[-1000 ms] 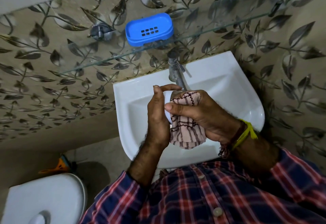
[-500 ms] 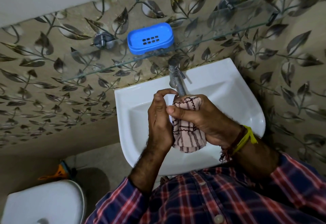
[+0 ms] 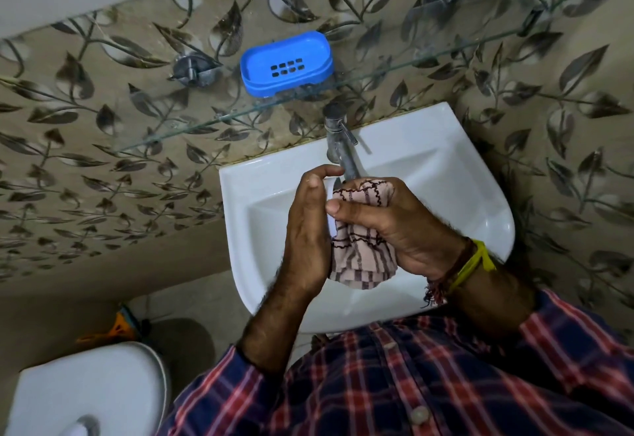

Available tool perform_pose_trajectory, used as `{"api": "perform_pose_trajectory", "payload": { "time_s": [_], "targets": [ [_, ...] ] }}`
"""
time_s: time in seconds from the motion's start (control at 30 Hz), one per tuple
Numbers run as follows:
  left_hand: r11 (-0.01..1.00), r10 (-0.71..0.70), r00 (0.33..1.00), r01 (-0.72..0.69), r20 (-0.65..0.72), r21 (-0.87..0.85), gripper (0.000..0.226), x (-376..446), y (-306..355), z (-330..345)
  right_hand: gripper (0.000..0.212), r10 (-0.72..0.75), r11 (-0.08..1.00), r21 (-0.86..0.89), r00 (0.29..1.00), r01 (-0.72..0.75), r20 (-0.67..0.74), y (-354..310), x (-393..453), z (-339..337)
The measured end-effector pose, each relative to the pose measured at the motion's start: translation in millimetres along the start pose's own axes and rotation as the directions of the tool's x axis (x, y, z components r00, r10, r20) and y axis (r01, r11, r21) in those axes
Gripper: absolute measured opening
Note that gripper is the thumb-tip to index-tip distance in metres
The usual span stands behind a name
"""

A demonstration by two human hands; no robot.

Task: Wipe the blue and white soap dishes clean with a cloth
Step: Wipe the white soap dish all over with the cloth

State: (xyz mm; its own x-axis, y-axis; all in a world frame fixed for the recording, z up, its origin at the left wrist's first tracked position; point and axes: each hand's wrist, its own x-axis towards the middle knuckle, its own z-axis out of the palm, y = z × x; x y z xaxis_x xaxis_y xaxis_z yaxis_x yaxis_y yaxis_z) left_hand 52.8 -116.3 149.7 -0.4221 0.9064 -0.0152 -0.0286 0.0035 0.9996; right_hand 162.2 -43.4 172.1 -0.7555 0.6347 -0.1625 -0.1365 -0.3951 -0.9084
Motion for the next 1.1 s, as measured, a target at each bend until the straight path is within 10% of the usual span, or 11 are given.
{"api": "perform_pose_trajectory", "payload": {
  "time_s": [0.23, 0.43, 0.67, 0.9, 1.1],
  "targets": [
    [0.946, -0.262, 0.964, 0.266, 0.045, -0.186, 0.052, 20, 16, -13, 0.007, -0.034, 0.985, -0.171, 0.999, 0.027, -0.040, 7, -6, 7],
    [0.959, -0.055, 0.998, 0.055, 0.007, -0.278, 0.033, 7, 6, -4, 0.019, -0.049, 0.996, -0.082, 0.990, 0.039, -0.131, 2, 2, 8],
    [0.977, -0.144, 0.965, 0.104, -0.220, -0.186, 0.034, 23, 20, -2, 0.021, -0.009, 0.994, -0.111, 1.000, 0.008, -0.006, -1, -3, 7],
    [0.984, 0.177, 0.984, -0.176, -0.031, 0.030, 0.040, 9, 3, -8, 0.040, 0.035, 0.997, 0.069, 0.997, -0.030, -0.072, -1, 3, 13],
    [0.989, 0.124, 0.983, -0.134, -0.137, -0.063, 0.038, 15, 9, -2, 0.029, -0.037, 0.999, -0.038, 0.999, 0.039, 0.040, -2, -1, 8]
  ]
}}
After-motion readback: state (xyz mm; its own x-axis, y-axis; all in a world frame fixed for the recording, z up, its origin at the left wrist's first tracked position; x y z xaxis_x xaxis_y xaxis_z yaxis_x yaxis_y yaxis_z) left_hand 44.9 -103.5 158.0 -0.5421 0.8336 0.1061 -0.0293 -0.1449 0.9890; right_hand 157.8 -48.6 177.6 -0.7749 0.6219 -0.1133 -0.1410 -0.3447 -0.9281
